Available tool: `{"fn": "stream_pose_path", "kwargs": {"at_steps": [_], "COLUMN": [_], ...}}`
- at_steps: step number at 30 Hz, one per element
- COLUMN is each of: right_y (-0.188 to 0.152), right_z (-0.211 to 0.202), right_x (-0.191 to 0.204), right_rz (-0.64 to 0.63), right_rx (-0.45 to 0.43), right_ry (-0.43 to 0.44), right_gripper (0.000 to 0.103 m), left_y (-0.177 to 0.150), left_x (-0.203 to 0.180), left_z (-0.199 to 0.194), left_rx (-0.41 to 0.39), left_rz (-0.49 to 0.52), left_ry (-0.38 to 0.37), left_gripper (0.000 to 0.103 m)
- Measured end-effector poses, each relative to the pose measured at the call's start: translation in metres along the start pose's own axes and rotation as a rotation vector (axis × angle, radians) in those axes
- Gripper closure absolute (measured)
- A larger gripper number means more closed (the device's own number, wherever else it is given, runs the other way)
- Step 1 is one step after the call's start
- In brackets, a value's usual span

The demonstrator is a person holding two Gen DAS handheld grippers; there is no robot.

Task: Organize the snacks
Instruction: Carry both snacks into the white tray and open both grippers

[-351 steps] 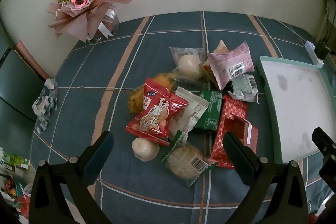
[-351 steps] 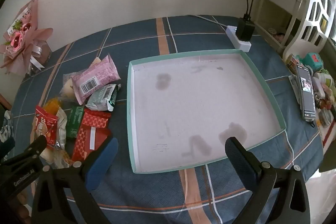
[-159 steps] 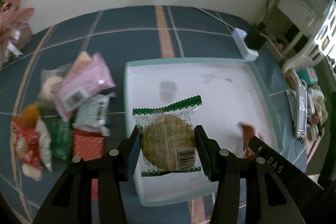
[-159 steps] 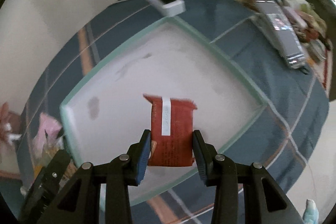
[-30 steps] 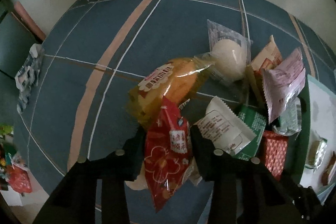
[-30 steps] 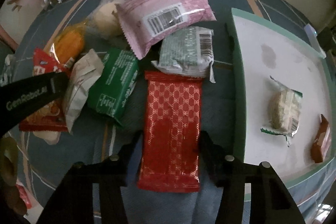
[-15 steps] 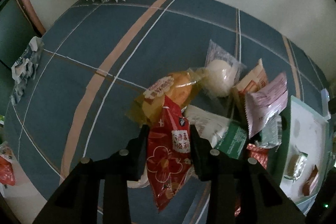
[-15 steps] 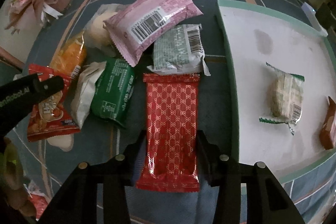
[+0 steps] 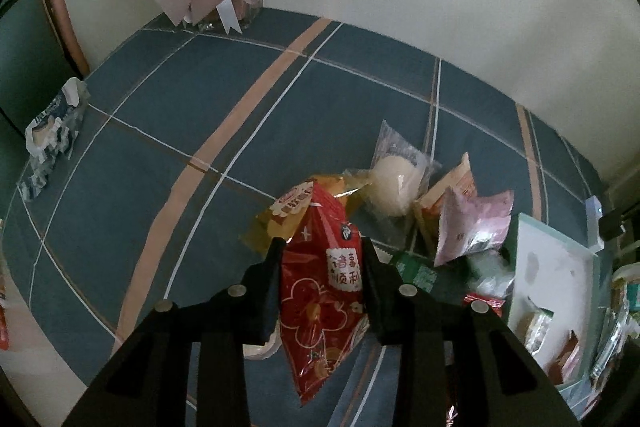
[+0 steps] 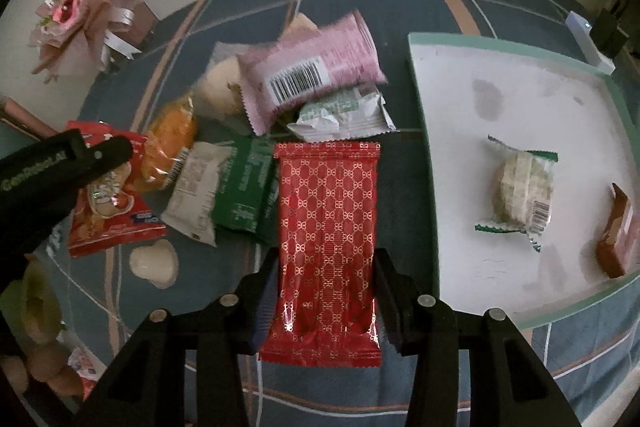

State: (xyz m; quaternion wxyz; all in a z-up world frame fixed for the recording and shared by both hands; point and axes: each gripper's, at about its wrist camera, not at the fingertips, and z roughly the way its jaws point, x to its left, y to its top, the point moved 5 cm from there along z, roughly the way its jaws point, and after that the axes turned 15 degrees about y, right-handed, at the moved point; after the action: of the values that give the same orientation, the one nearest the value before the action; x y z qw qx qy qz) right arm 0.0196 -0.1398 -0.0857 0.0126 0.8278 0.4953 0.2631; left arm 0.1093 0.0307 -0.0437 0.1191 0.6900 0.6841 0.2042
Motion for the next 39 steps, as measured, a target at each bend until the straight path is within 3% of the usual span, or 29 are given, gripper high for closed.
{"fn": "stream_pose_path", "kwargs": {"at_steps": [7,16,23,33,39], "right_y": [-0.007,-0.007,0.006,0.009,0.015], "right_z": [-0.029,-0.017,-0.051,-0.099,-0.107], "right_x": [0.011,0.005,-0.057,-0.153,-0.179], "right_rz": [-0.023,0.017,0.166,0.384,0.411], "right_rx": [-0.055,-0.049,-0.125,-0.214,-0.246], "right_ry": [0.024,-0.011,-0.087,-0.160,-0.165], "right_gripper": [0.055,0.055,0.055,0.055,0.055], "left_y": [0.001,-0.004,-0.019,-0.064,-0.069], "left_x": [-0.002,-0.021,-0.068,-0.165,-0.204], "left_z": [-0.014,-0.023,-0.041,-0.072,-0.068], "left_rx": [-0.033,-0.036,-0.050,-0.053,-0.081], "left_rz": [-0.008,0.035,0.144,0.370,0.448], "left_ry": [-0.022,-0.065,-0.136,-0.305,-0.278], "left_gripper": [0.066,0.066,0.066,0.066,0.066]}}
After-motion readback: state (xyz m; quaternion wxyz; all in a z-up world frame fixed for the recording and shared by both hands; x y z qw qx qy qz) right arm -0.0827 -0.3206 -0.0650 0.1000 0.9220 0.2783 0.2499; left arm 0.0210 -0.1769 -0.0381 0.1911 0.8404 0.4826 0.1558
